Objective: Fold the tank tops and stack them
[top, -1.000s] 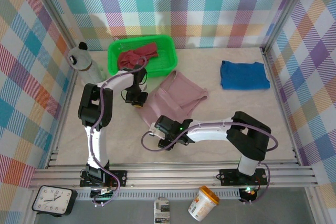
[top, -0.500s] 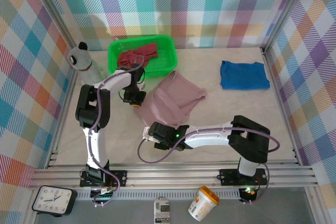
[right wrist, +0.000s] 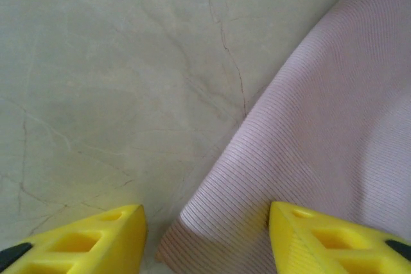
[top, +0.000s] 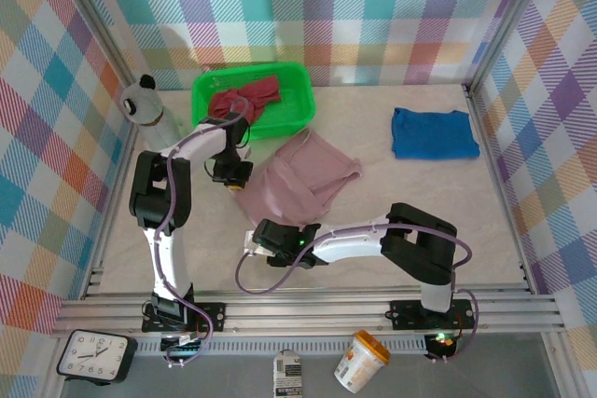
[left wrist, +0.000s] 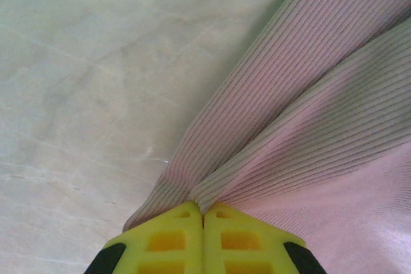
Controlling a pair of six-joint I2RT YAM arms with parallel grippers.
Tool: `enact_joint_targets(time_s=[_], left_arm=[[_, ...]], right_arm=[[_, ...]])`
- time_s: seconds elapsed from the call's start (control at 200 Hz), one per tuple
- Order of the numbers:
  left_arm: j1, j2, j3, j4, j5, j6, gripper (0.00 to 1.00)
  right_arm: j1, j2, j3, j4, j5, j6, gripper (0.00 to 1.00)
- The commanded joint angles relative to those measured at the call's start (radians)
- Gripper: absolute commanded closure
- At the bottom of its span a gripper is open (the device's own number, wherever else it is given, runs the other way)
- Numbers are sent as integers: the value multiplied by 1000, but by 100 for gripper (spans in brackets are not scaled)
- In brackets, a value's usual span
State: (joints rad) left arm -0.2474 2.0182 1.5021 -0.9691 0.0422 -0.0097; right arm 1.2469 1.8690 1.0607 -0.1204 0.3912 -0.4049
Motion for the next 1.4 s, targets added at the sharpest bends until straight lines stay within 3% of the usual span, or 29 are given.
enact_joint_targets(time_s=[0.0, 0.06, 0.175, 0.385, 0.705, 0.895, 1.395], left_arm=[[26, -29, -18, -43, -16, 6, 98], [32, -30, -16, -52, -12, 4, 98], [37, -51, -16, -80, -9, 1, 98], [41, -105, -41, -165, -30, -13, 99], [112, -263, -84, -273, -88, -55, 100], [124, -317, -18, -328, -22, -77, 100], [90, -62, 338, -356, 103, -115, 99]], right_arm=[[-29, 37, 14, -30, -19, 15, 63], [-32, 25, 13, -44, -33, 36, 77], [-34, -3, 34, -75, -69, 67, 89], [-32, -70, 62, -90, -235, 135, 98], [-32, -197, 65, -59, -520, 279, 100], [-55, -267, 63, -21, -616, 380, 100], [-345, -363, -80, 87, -856, 579, 100]])
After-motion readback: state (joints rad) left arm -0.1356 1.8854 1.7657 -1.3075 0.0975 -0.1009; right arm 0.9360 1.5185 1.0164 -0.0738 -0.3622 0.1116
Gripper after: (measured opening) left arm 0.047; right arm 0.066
